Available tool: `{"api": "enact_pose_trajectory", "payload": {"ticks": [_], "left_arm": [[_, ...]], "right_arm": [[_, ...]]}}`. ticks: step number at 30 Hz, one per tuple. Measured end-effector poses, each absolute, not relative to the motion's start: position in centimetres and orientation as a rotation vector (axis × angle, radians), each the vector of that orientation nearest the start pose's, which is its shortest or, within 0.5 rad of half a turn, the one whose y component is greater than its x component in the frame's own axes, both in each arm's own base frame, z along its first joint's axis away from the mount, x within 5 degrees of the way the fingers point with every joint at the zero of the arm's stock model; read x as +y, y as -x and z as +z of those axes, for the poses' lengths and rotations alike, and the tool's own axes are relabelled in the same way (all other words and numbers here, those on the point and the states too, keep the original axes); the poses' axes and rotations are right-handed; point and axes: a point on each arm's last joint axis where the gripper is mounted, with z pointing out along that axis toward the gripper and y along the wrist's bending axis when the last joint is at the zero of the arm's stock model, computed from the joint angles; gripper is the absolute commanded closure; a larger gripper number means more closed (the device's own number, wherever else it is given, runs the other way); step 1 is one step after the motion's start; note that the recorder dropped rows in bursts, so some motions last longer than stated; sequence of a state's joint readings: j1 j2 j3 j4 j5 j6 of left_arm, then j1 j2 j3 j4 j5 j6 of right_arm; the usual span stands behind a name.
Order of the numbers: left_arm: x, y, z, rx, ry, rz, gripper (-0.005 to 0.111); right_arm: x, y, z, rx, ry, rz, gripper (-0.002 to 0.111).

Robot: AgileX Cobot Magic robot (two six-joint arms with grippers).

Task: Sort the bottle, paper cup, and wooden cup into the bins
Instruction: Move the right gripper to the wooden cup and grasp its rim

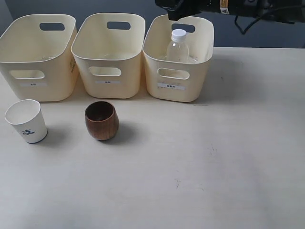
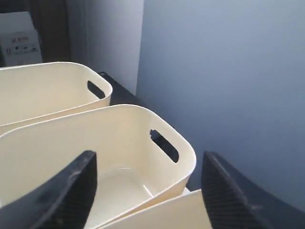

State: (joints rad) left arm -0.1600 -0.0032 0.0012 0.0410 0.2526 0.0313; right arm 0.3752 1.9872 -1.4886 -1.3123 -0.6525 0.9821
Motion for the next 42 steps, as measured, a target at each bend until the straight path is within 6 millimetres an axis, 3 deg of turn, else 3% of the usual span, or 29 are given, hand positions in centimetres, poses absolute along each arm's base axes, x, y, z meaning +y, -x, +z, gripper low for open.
{"api": "enact_pose_trajectory", "payload": {"ticks": [3,8,15,20,25,29,34,42], "left_arm": [[-0.8,-5.4,19.0,1.724,-0.192,-0.057,0.107],[-0.8,-5.4,19.0,1.724,-0.192,-0.057,0.107],[-0.8,-5.4,19.0,1.724,-0.192,-0.057,0.107],[-0.8,-5.4,19.0,1.724,-0.192,-0.057,0.107],[-0.8,-5.4,19.0,1.724,-0.192,-0.057,0.107],[-0.8,-5.4,19.0,1.724,-0.192,-0.057,0.107],[-0.8,-5.4,19.0,1.724,-0.192,-0.057,0.107],[-0.8,-5.4,19.0,1.724,-0.192,-0.057,0.107]], "right_arm": [[23.9,-38.4,28.5,1.438,1.141,0.618,0.047],[27.5,-35.0,29.3,1.366,1.309,0.651,0.047],[31.8,-30.4,28.7,1.323,1.493,0.767,0.047],[33.8,-28.0,28.3,1.292,1.564,0.864,0.047],[34.8,-27.6,26.6,1.348,1.580,0.919,0.047],[35.2,-27.9,24.1,1.420,1.591,0.937,0.047],[35.0,-27.7,21.1,1.517,1.604,0.925,0.047],[34.8,-27.8,17.9,1.605,1.620,0.906,0.047]]}}
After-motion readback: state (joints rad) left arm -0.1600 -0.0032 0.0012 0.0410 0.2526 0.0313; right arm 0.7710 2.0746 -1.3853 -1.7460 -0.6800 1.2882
